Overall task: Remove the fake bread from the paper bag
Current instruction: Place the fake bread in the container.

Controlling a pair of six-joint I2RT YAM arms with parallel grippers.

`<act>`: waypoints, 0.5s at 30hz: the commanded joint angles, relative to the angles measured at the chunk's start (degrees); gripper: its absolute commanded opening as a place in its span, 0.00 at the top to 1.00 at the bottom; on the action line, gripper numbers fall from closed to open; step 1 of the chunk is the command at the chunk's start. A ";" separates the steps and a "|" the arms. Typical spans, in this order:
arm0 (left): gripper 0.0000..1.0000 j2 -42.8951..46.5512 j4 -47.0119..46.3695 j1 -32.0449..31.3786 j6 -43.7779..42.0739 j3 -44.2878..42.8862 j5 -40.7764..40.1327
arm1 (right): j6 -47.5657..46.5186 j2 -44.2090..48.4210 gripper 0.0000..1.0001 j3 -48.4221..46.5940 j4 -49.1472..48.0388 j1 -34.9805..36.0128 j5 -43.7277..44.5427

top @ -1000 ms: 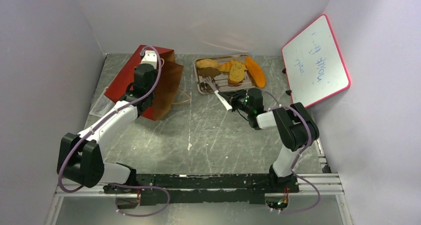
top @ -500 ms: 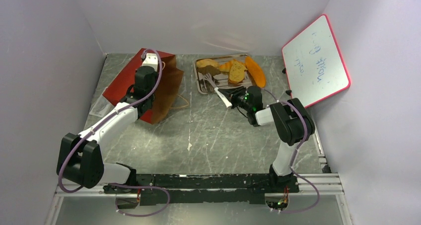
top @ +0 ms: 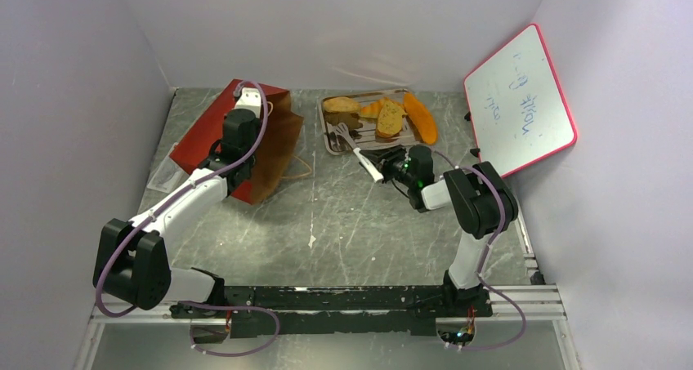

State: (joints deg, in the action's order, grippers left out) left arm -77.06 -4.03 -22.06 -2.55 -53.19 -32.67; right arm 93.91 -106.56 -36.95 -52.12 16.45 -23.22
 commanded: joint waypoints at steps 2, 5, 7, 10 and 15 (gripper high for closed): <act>0.93 1.37 -1.21 -0.57 0.88 0.21 0.89 | 0.39 0.60 0.57 1.14 -4.29 -0.67 -1.39; 0.93 1.61 -1.16 -0.62 0.91 0.36 0.91 | 0.31 1.21 0.56 1.60 -4.25 -0.79 -1.39; 0.93 1.72 -1.06 -0.69 0.88 0.33 0.85 | 0.16 1.71 0.56 1.69 -3.87 -0.80 -1.47; 0.93 1.91 -0.91 -0.70 0.88 0.36 0.70 | -0.17 2.22 0.55 1.83 -3.27 -0.80 -1.60; 0.93 2.20 -0.64 -0.85 0.88 0.19 0.75 | -0.01 2.86 0.55 2.72 -3.78 -0.84 -1.94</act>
State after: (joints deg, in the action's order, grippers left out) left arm -76.79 -3.64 -22.26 -2.33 -53.17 -32.67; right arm 94.00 -105.97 -35.05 -52.90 16.14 -24.05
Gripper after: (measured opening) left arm 0.076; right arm 0.448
